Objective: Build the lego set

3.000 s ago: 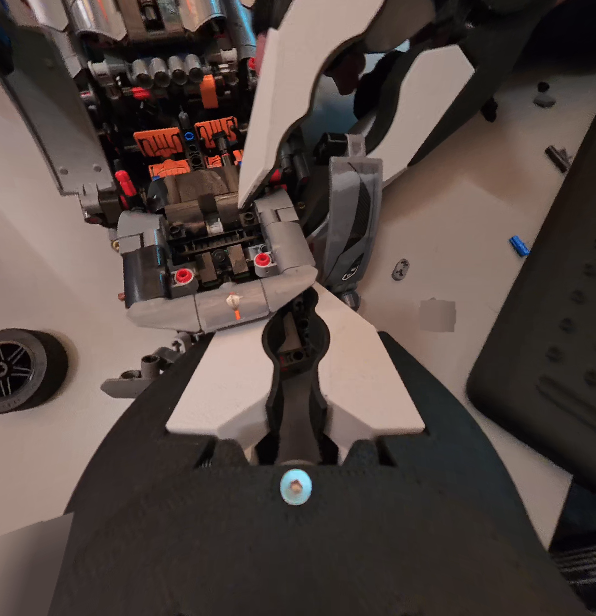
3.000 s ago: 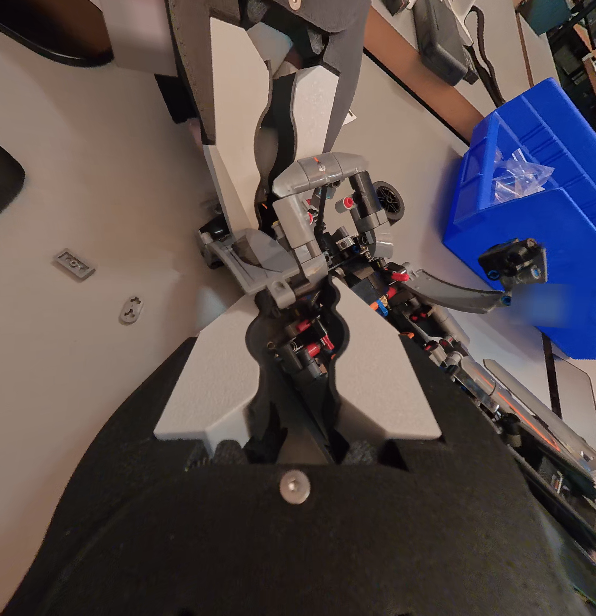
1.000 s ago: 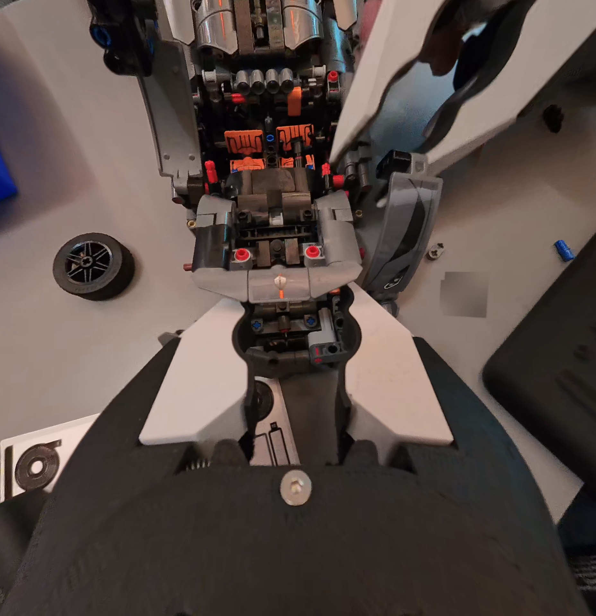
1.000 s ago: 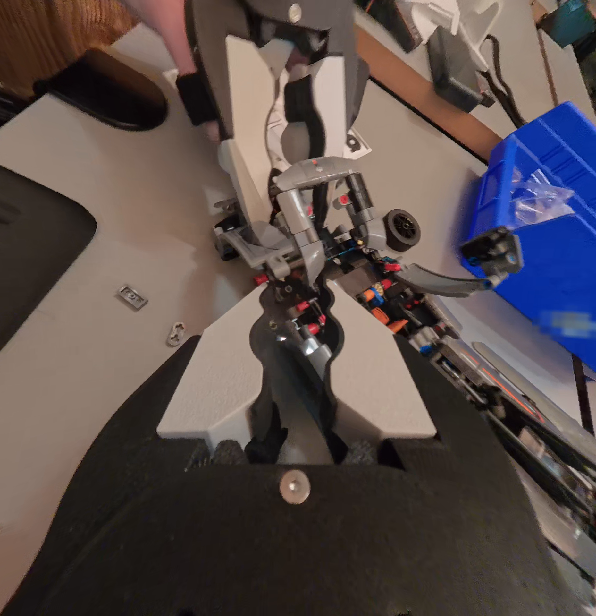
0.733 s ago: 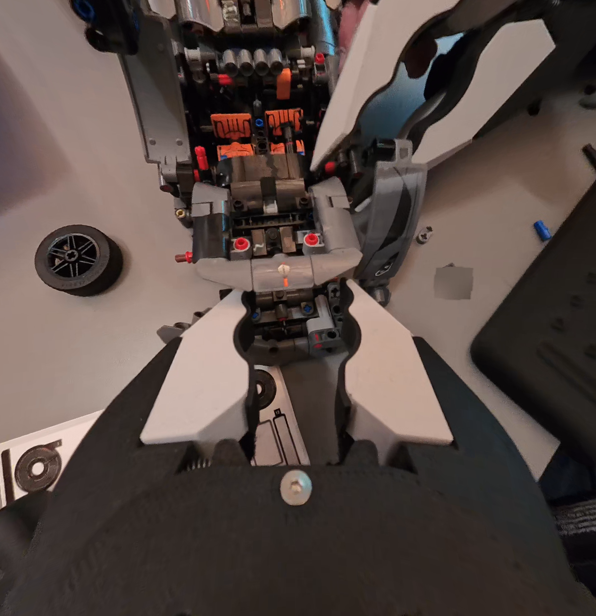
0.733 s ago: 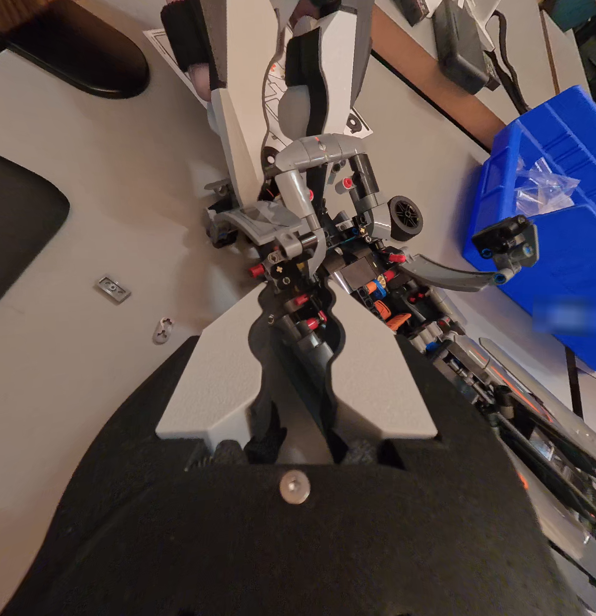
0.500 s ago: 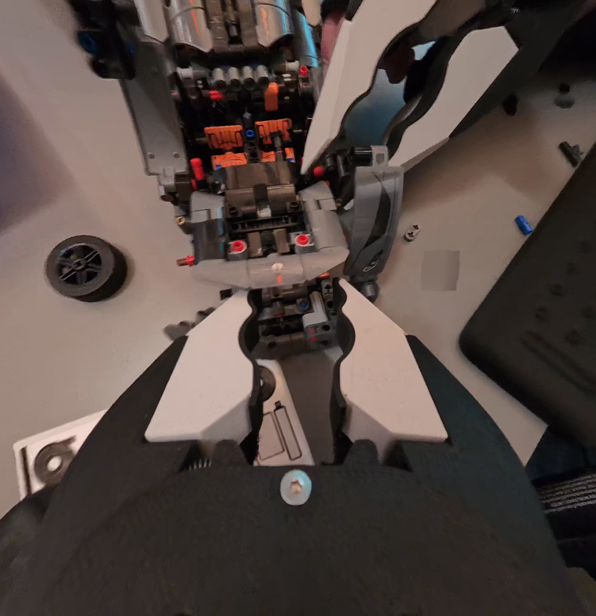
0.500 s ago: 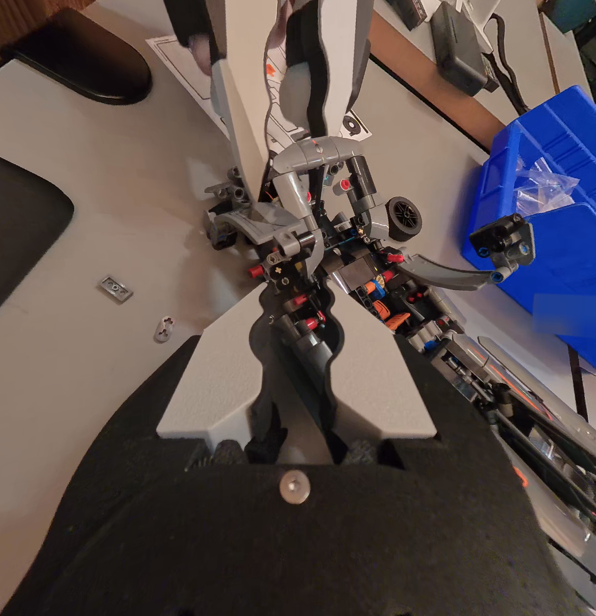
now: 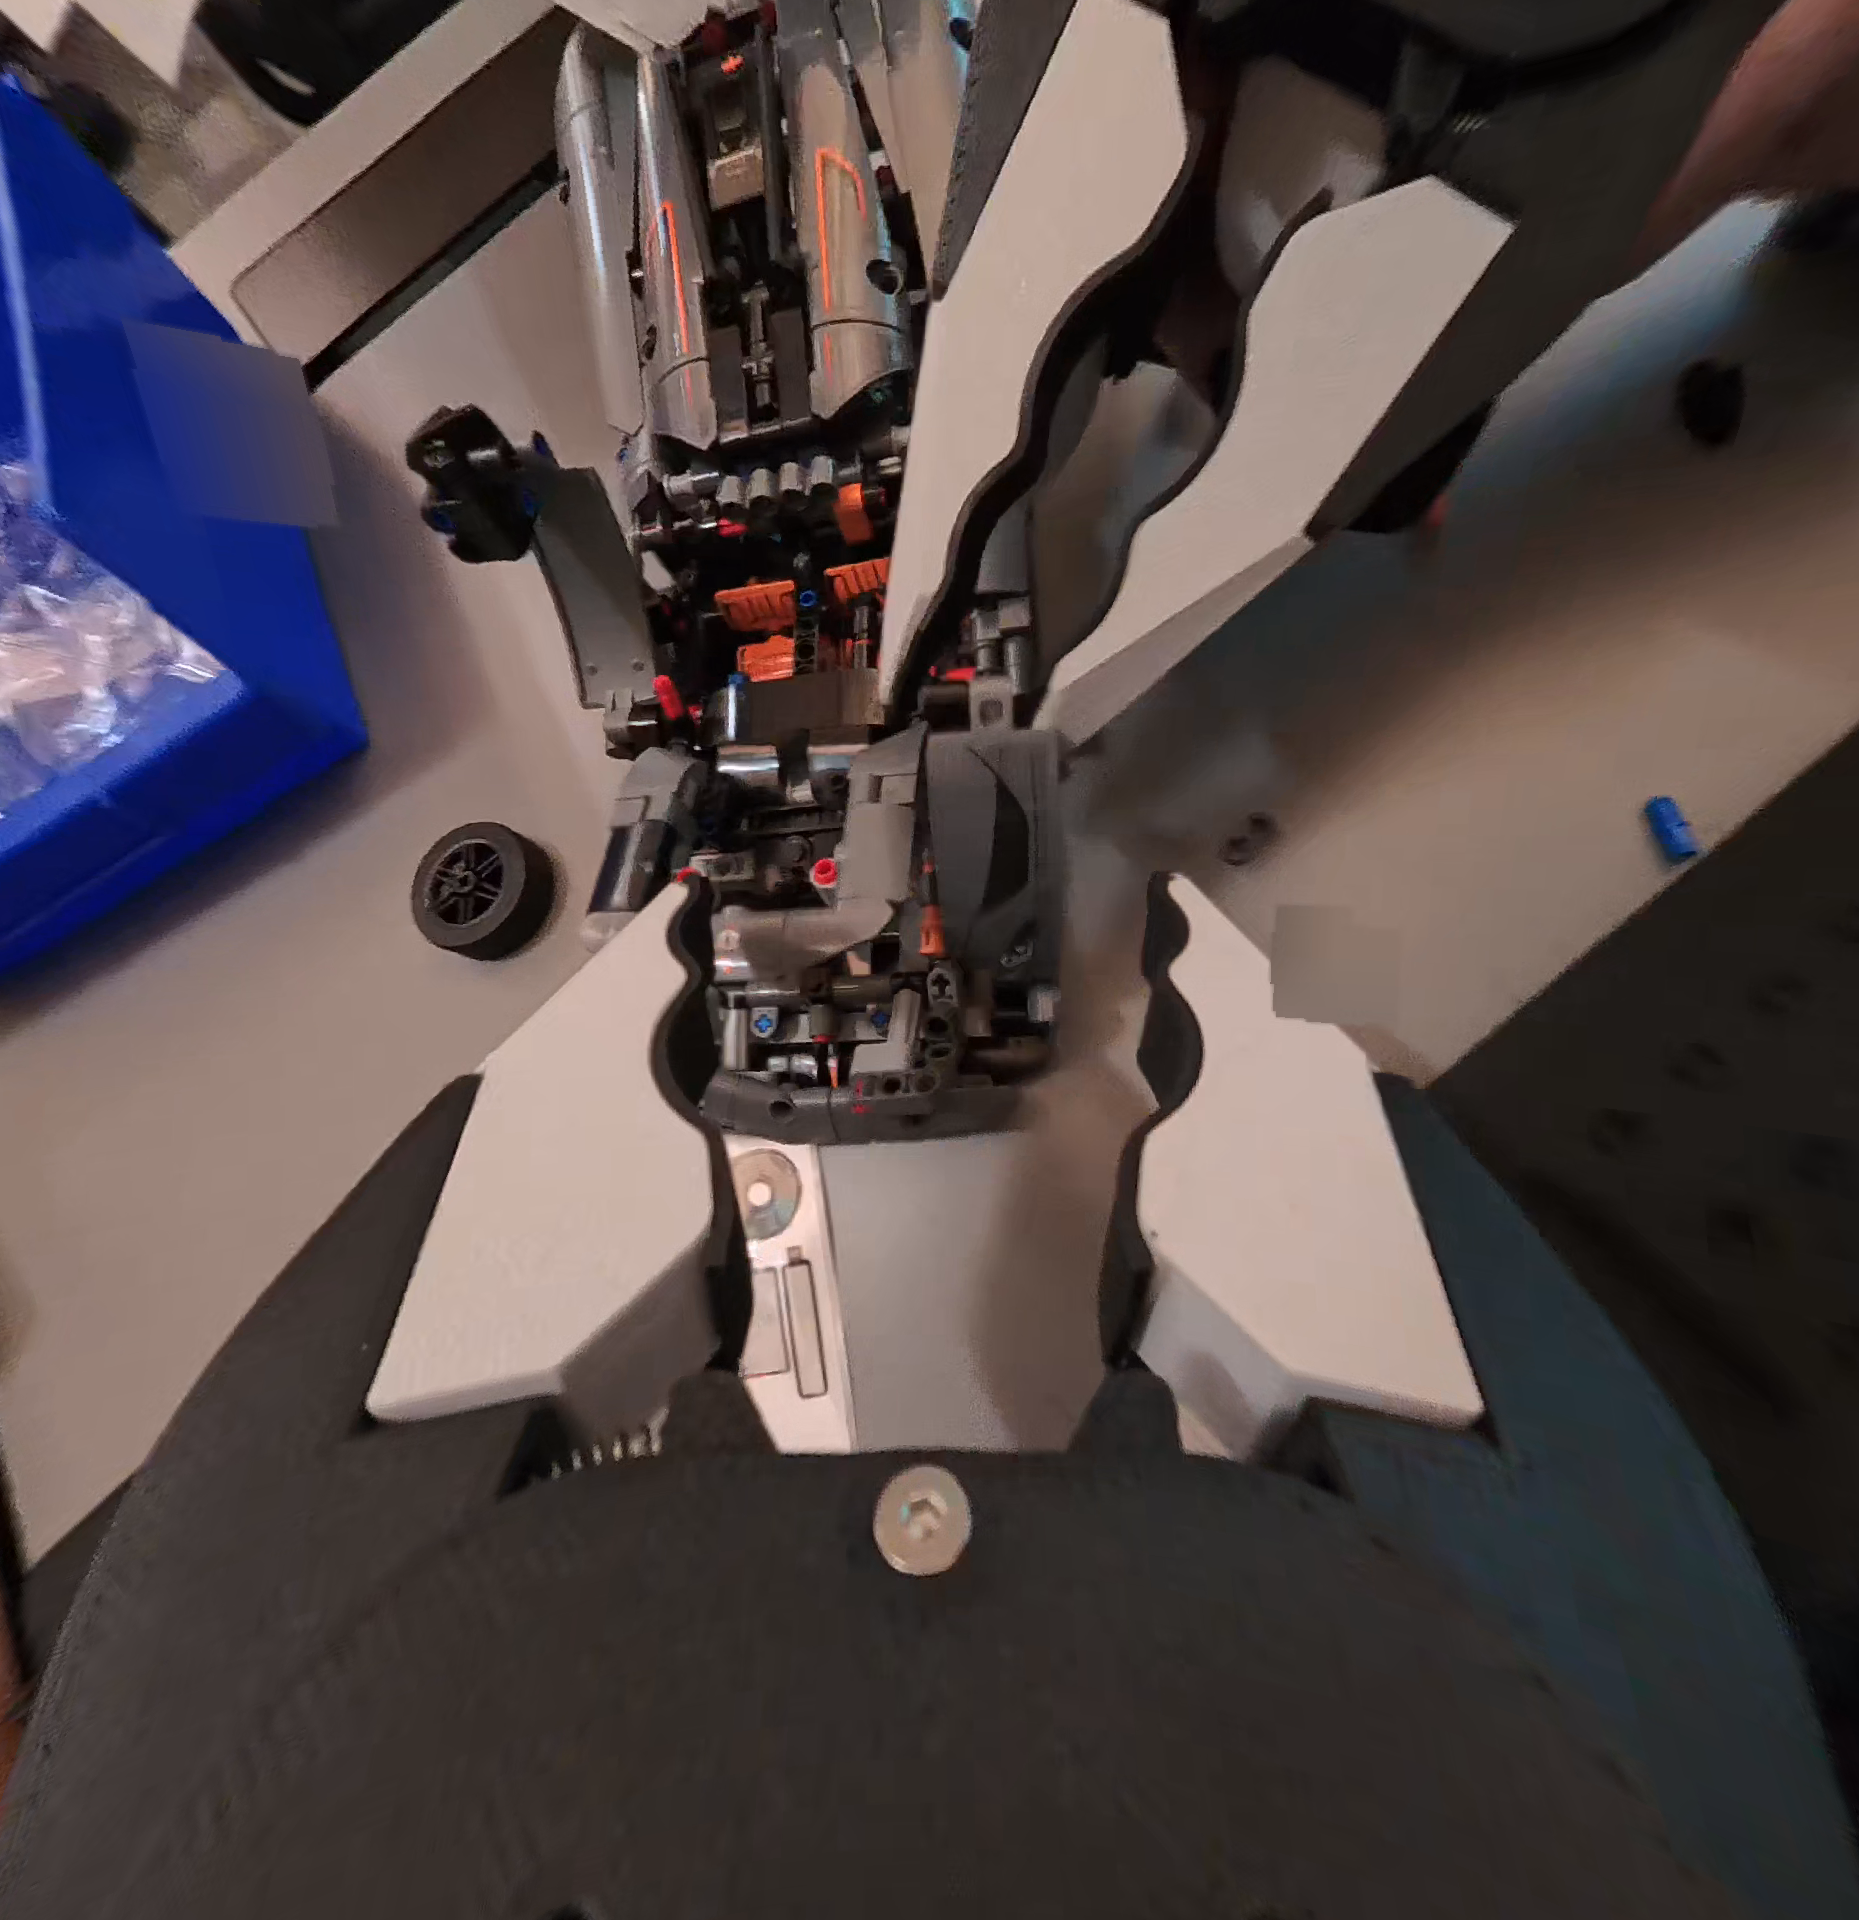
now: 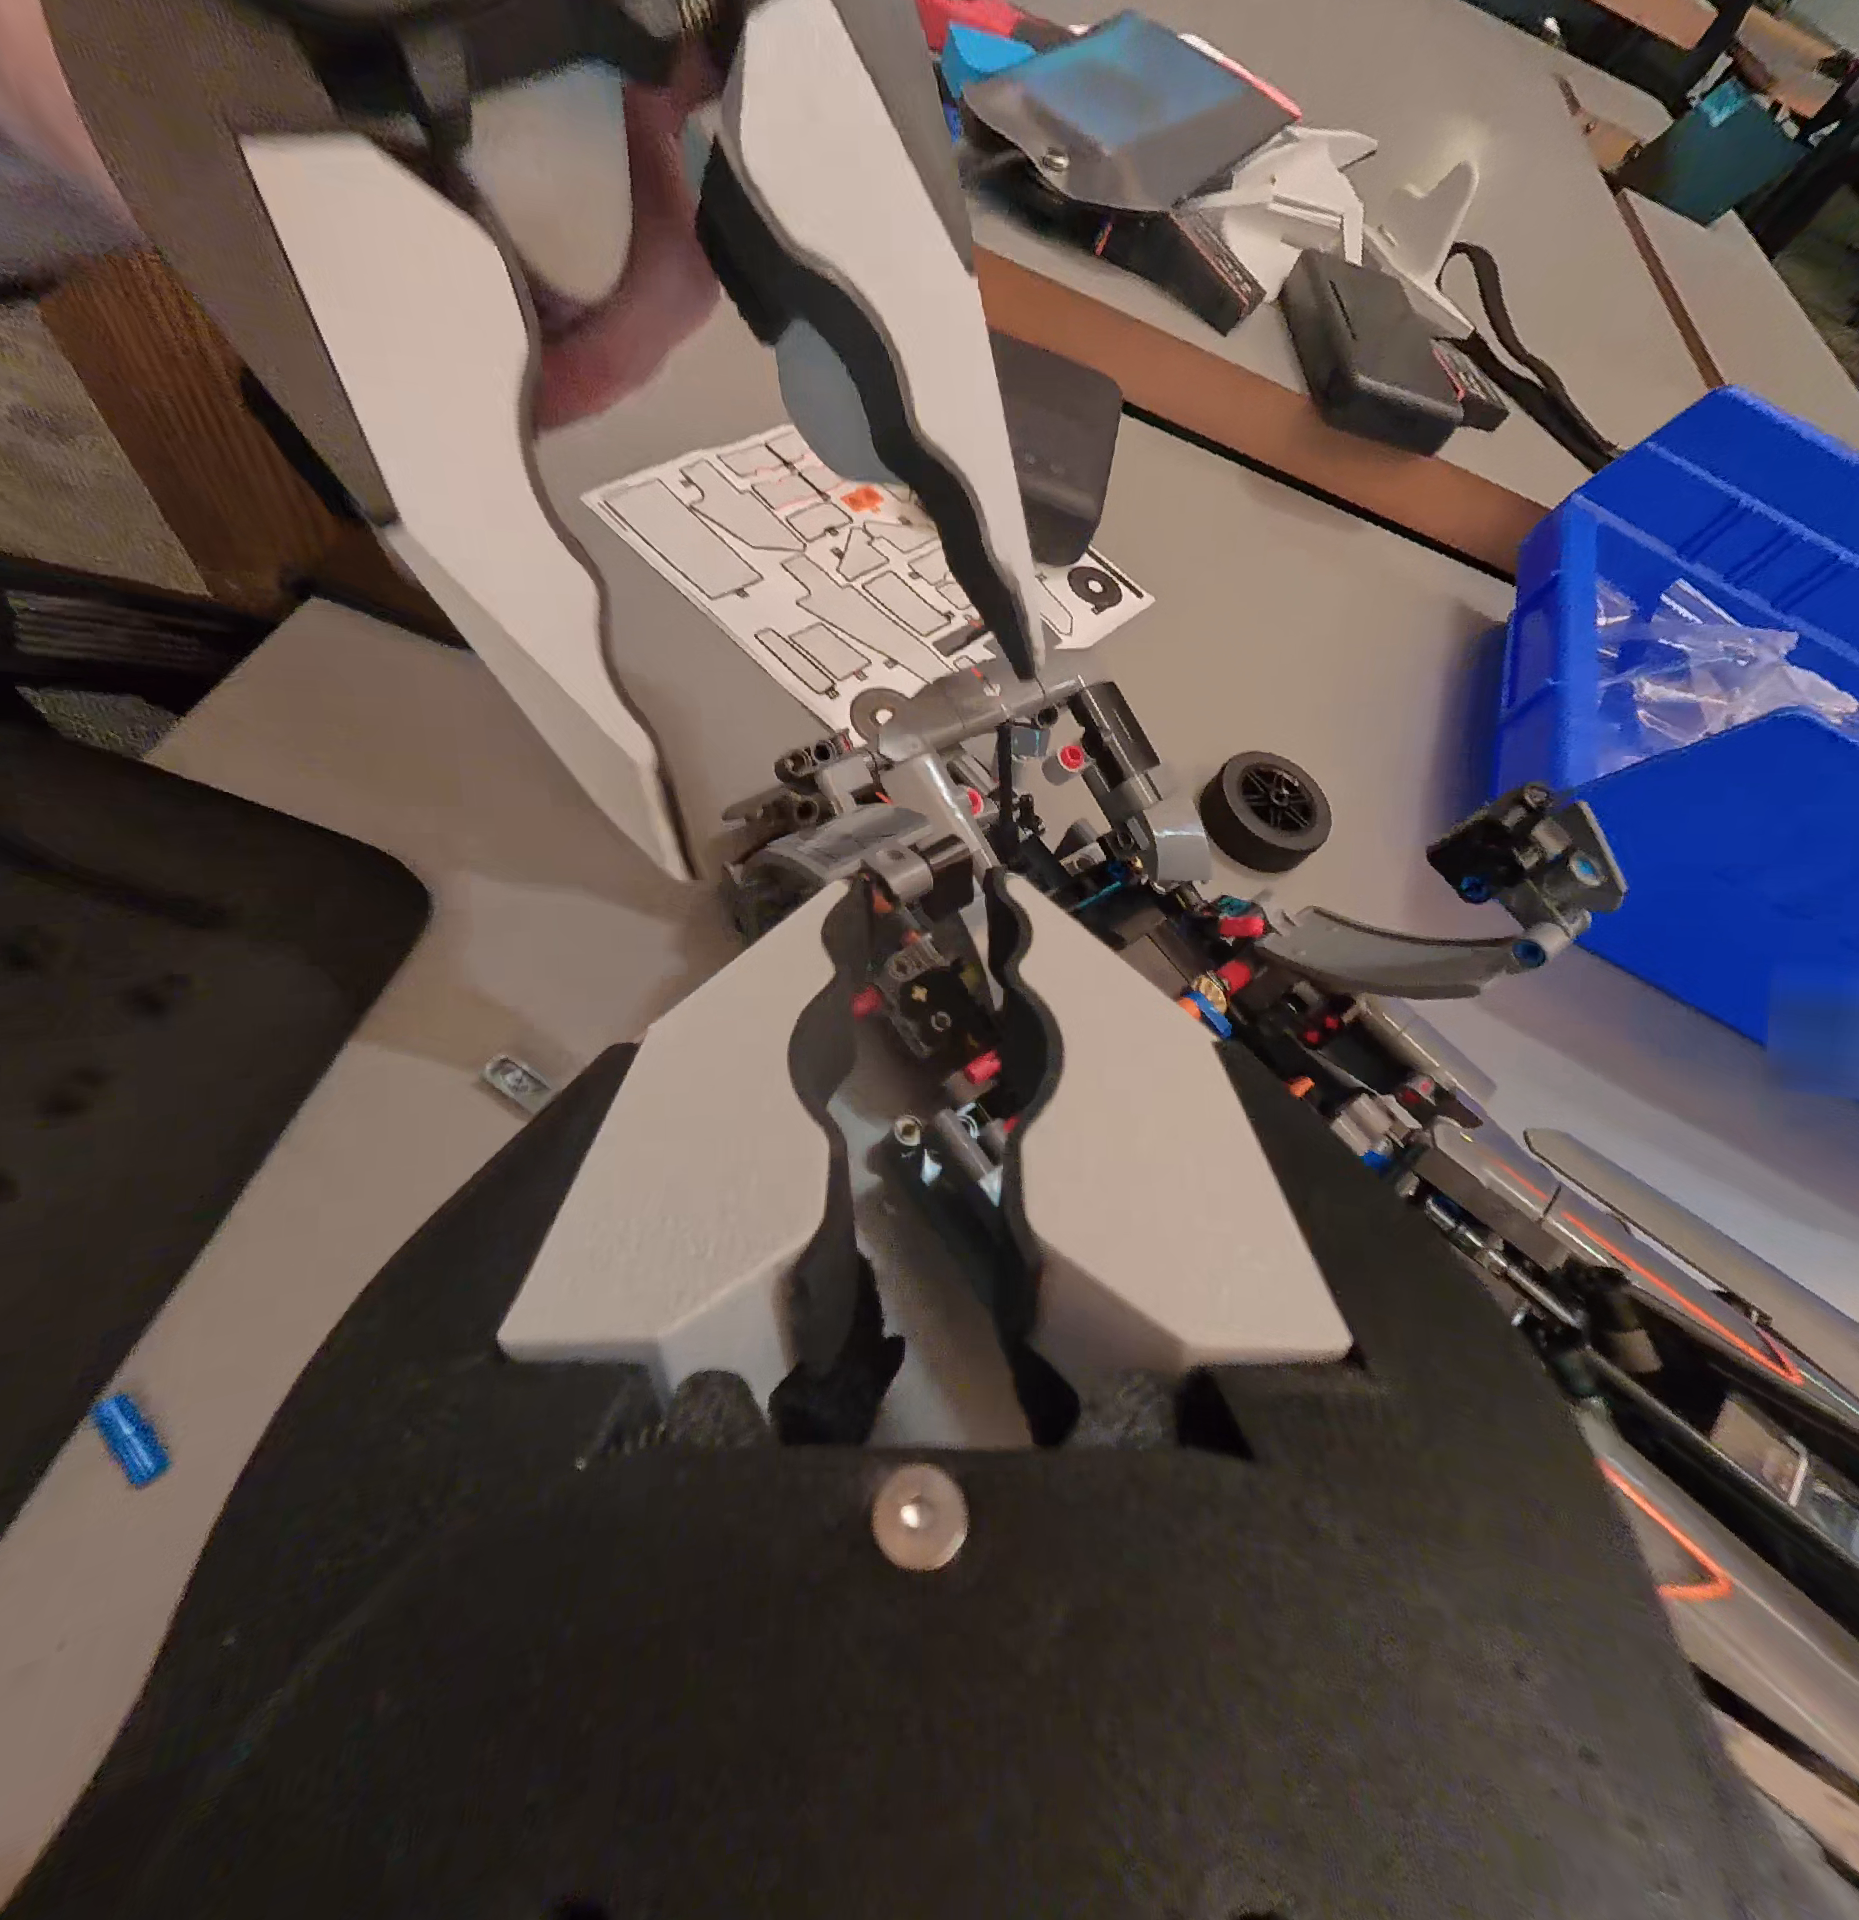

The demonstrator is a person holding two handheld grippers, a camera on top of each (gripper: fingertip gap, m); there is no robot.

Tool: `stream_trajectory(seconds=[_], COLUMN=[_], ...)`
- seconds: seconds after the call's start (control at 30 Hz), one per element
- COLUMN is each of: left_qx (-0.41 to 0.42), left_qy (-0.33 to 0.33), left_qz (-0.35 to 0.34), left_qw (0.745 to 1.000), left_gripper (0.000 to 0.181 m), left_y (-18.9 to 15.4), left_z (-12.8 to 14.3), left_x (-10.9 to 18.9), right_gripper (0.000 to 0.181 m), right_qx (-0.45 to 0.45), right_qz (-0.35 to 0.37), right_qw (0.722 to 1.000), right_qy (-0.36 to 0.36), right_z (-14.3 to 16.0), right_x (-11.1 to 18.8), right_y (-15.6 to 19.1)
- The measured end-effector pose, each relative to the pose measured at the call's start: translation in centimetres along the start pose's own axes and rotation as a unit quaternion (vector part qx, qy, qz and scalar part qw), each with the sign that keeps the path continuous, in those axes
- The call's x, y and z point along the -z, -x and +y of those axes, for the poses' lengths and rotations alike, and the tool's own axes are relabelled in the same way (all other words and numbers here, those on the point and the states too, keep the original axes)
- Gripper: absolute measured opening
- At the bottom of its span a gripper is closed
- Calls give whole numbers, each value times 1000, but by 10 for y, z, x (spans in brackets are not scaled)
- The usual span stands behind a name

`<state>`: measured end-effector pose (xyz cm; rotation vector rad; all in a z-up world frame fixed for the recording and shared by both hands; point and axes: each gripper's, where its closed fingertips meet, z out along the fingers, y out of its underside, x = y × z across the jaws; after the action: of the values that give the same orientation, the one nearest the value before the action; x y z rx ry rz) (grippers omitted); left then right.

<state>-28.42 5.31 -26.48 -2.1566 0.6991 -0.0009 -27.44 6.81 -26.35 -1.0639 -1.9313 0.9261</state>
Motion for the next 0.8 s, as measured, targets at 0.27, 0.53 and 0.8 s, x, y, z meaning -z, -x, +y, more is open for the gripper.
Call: stream_trajectory(seconds=[0.27, 0.53, 0.8], left_qx=[-22, 22, 55], left_qy=[1, -38, -64], left_qz=[-55, -45, -54], left_qw=[998, 998, 995], left_gripper=[47, 25, 21], left_y=[0, 4, 10], left_z=[3, 4, 12], left_x=[-8, -6, 3], right_gripper=[23, 20, 20], right_qx=[-15, 12, 37], right_qz=[-4, 13, 28], right_qw=[1000, 999, 997], right_qy=[-9, 27, 69], right_z=[-6, 10, 32], right_x=[-8, -7, -17], right_y=[9, -1, -3])
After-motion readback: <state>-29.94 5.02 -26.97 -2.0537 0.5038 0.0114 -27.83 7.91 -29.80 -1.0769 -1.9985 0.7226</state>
